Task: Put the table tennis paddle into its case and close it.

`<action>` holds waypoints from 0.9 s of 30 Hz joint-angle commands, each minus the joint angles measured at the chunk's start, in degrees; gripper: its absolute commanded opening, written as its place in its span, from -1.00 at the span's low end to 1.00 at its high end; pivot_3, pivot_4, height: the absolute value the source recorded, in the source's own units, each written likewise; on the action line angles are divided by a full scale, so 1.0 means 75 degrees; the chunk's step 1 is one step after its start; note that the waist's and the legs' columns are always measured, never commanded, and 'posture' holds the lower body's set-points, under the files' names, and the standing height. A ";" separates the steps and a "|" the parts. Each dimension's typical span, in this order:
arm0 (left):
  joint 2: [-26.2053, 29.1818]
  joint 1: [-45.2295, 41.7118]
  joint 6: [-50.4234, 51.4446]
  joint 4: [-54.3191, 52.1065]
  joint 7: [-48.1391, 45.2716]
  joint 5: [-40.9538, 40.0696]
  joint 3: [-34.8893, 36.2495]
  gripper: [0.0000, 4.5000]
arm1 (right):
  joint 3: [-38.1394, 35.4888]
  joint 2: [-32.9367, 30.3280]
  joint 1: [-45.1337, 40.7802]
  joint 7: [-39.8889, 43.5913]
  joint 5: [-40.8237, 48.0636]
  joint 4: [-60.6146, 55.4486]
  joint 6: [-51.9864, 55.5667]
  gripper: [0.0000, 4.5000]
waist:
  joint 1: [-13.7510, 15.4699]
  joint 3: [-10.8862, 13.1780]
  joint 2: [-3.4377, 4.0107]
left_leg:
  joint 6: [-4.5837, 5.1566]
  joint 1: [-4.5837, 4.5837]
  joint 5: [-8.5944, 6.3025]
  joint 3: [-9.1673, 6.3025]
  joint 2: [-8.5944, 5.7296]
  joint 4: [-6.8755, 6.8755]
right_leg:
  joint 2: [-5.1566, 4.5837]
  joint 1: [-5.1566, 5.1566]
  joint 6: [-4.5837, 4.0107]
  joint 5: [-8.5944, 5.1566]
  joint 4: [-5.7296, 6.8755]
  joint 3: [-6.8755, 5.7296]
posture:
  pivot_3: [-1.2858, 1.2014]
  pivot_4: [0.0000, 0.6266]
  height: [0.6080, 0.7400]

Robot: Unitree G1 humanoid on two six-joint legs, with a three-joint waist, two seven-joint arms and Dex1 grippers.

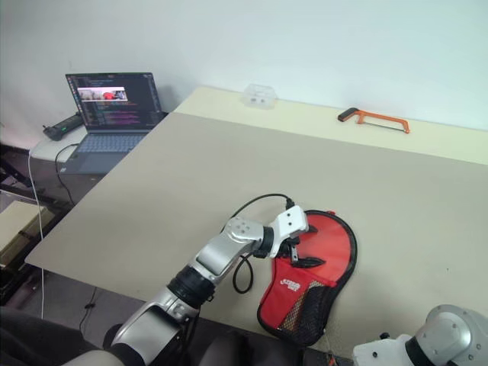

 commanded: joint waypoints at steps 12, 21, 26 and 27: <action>0.0060 0.0050 0.0264 0.0373 0.0020 0.0220 -0.0139 1.00 | 0.1300 -0.0056 -0.0270 -0.0254 -0.0212 -0.0691 -0.0070 -0.81 | 0.0000 -0.0004 -0.0007 | 0.0000 0.0003 0.0000 0.0000 0.0001 -0.0001 | 0.0000 0.0001 0.0000 0.0000 -0.0001 0.0000 | 0.03 -0.52 1.00; -0.0085 0.0006 0.0133 0.0508 -0.0006 0.0147 -0.0099 1.00 | 0.0891 -0.0215 -0.0417 -0.0651 -0.0571 -0.0258 -0.0163 -0.81 | -0.0005 -0.0007 -0.0012 | 0.0000 0.0013 0.0000 0.0002 0.0001 -0.0001 | 0.0000 0.0008 0.0000 0.0000 0.0000 0.0003 | 0.03 -0.52 1.00; -0.0161 -0.0093 0.0010 0.0682 0.0000 0.0156 -0.0060 1.00 | 0.0766 -0.0256 -0.0411 -0.0639 -0.0338 -0.0270 0.0095 -0.25 | -0.0010 -0.0006 -0.0016 | 0.0001 0.0034 -0.0001 0.0002 0.0001 -0.0003 | -0.0001 0.0029 -0.0001 -0.0001 0.0000 0.0003 | 0.03 -0.52 1.00; -0.0181 -0.0106 -0.0006 0.0692 -0.0006 0.0142 -0.0046 1.00 | 0.0729 -0.0241 -0.0426 -0.0661 -0.0333 -0.0244 0.0122 -0.12 | -0.0016 -0.0006 -0.0016 | 0.0001 0.0035 -0.0001 0.0002 0.0001 -0.0003 | 0.0000 0.0029 -0.0001 -0.0001 0.0000 0.0004 | 0.03 -0.52 1.00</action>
